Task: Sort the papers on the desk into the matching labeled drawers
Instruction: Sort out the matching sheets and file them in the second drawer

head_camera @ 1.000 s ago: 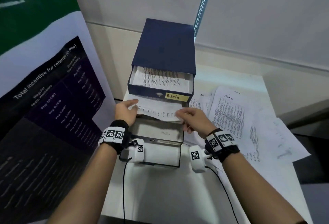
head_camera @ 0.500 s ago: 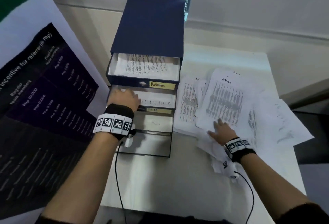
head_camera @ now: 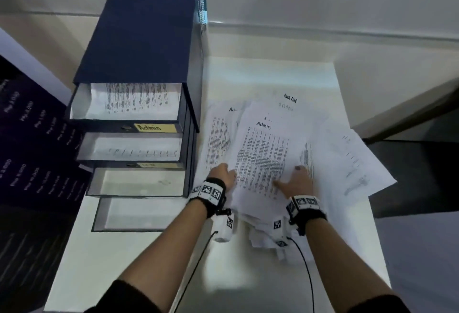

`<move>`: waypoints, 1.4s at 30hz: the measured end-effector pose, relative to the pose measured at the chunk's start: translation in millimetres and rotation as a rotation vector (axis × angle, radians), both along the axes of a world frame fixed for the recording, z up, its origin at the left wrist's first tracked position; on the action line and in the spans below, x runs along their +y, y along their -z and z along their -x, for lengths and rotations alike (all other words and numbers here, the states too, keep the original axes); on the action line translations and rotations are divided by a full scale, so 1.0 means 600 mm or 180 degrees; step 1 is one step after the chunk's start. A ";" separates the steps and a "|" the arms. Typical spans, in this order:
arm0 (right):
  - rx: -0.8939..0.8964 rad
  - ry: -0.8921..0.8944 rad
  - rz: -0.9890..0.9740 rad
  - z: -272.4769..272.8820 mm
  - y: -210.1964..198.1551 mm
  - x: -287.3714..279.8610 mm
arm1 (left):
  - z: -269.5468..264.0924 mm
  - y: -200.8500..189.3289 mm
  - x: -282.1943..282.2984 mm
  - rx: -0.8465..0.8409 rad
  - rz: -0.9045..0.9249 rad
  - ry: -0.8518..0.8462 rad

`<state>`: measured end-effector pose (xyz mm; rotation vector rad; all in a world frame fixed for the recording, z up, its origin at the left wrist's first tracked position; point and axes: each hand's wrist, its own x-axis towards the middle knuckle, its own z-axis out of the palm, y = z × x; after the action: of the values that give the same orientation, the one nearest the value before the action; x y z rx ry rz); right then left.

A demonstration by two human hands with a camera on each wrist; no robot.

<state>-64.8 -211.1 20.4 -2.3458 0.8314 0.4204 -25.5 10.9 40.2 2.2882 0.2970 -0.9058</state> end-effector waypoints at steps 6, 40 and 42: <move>-0.0536 -0.0186 -0.0409 0.011 0.012 -0.036 | 0.005 0.066 -0.029 -0.0571 0.0009 -0.0989; -0.1577 0.0204 -0.1238 0.006 -0.041 -0.074 | -0.025 -0.063 -0.055 -0.1685 0.1643 -0.0558; -0.2064 0.0533 -0.1461 0.005 -0.066 -0.076 | -0.031 -0.101 -0.046 -0.1892 0.1771 -0.0468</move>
<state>-67.9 -256.6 60.1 -1.7934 0.5337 -0.2055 -7.1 -16.8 100.6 1.8684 -0.0492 -0.1669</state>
